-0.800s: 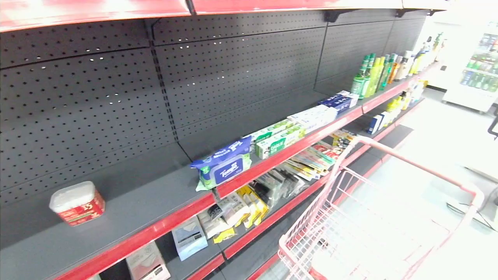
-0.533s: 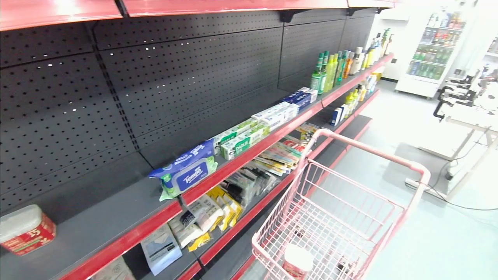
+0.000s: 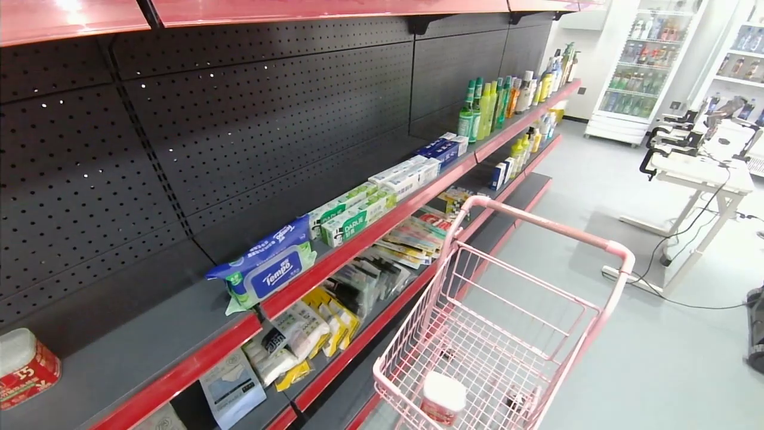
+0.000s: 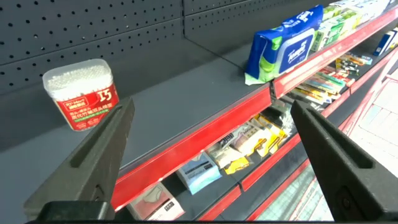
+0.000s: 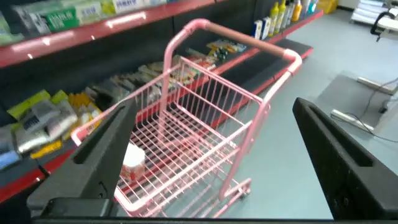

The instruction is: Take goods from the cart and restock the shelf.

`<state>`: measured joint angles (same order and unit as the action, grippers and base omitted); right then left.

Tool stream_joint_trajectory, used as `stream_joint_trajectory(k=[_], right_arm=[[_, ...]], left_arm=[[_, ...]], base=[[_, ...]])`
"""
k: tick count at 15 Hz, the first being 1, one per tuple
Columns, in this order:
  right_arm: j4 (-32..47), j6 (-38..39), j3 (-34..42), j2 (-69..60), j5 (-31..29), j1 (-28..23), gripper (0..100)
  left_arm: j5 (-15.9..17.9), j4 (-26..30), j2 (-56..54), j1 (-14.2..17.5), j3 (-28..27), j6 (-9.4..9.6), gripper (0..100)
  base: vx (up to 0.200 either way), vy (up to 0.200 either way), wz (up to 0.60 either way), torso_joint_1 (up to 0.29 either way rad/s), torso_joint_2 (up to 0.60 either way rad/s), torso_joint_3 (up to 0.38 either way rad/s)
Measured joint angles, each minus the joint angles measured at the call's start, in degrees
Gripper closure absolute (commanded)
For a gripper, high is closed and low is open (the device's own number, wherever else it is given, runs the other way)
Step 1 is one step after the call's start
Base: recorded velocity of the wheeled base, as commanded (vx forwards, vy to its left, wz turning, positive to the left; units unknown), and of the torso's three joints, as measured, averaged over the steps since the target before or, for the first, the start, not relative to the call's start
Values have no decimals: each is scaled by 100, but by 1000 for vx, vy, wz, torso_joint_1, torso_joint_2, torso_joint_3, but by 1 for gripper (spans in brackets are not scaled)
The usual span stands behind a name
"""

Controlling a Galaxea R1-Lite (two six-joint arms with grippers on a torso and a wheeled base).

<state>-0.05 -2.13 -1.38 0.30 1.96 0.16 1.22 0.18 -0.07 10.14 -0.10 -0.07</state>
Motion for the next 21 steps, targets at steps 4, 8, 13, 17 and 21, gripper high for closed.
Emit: stream_joint_trajectory(k=[4,8,13,17,21], right_arm=[[150,878,-1959,1297,74,105,0],[472,992,-3401,4457,165,361,0],[-16,511,-3955,8538,294,1191,0],[-495,-492,-4179,10468,996,1803,0],[-989,-1122,-4272,11474,1073,2018,0]], left_arm=[[0,0,0,0,0,-6,0],[0,0,0,2,0,7,0],[0,0,0,2,0,15,0],[0,0,0,2,0,15,0],[-27,-7,0,2,0,245,0]], base=[[0,0,0,0,0,0],[0,0,0,0,0,0],[0,0,0,0,0,0],[0,0,0,-61,138,87],[0,0,0,-96,214,117]])
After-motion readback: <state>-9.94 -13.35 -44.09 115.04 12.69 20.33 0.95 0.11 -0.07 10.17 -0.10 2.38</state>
